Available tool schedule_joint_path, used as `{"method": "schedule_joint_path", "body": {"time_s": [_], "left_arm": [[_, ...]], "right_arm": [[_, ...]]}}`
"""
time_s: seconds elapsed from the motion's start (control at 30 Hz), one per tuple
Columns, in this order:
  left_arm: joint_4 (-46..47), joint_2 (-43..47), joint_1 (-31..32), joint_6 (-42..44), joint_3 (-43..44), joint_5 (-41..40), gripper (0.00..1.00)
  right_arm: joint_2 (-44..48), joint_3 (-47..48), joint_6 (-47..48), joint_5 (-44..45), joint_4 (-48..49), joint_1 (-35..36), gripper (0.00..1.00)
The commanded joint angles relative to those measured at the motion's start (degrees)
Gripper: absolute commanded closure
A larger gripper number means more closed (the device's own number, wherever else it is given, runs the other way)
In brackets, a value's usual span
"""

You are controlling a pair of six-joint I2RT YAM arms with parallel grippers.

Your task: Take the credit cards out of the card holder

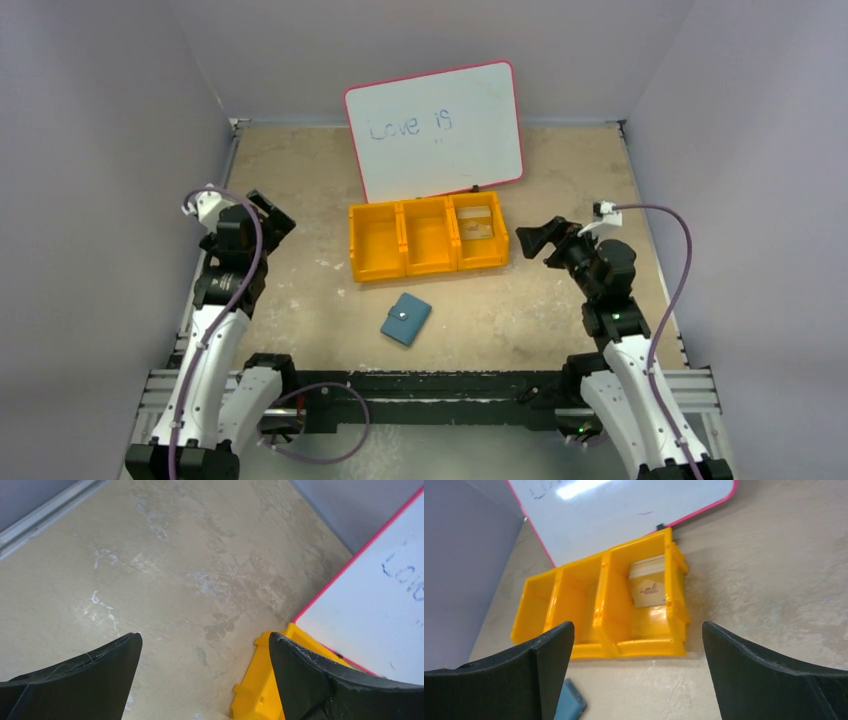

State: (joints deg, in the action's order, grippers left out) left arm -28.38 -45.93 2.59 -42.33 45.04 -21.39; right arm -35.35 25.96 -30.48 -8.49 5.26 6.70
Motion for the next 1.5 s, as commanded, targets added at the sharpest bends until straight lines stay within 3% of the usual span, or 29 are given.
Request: {"method": "schedule_joint_path", "body": {"time_s": [0.0,0.17,0.3,0.4,0.53,0.63,0.77,0.9,1.23,1.47], "left_arm": [[-2.7,1.6,-0.2,-5.2,1.3,-7.3,0.00],[-0.9,0.6,-0.2,-0.4,-3.3,6.6,0.00],[0.6,-3.2,-0.1,-1.1,-7.6,17.7,0.00],[1.7,-2.5,0.6,-2.5,-10.5,22.0,0.03],[3.5,2.3,6.0,-6.3,-11.9,19.2,0.05],[3.5,1.5,11.4,-9.3,-12.9,15.7,0.05],[6.3,0.4,18.4,-14.1,-15.8,12.0,0.08],[7.9,2.0,20.1,-15.4,-18.0,11.8,0.15],[8.4,3.8,20.3,-17.6,-22.9,13.2,0.17],[16.1,-0.8,20.7,-15.7,-26.3,21.9,0.22]], "right_arm": [[0.8,-0.9,-1.7,-10.3,0.9,0.0,0.00],[-3.0,-1.1,0.1,-20.1,3.2,0.0,0.00],[-6.9,-2.9,-4.0,-28.7,8.5,0.1,0.01],[-8.7,-4.7,-5.9,-32.2,11.9,1.5,0.08],[-9.9,-3.0,-3.4,-25.4,6.3,7.9,0.09],[-11.8,-2.8,-5.5,-19.7,8.4,15.6,0.09],[-20.2,0.0,-8.0,-9.7,11.7,29.7,0.10],[-28.0,3.5,-10.2,-2.3,13.4,37.1,0.12],[-40.2,6.7,-16.4,4.3,19.6,45.6,0.09],[-45.1,5.2,-21.6,4.3,23.5,45.8,0.10]]}}
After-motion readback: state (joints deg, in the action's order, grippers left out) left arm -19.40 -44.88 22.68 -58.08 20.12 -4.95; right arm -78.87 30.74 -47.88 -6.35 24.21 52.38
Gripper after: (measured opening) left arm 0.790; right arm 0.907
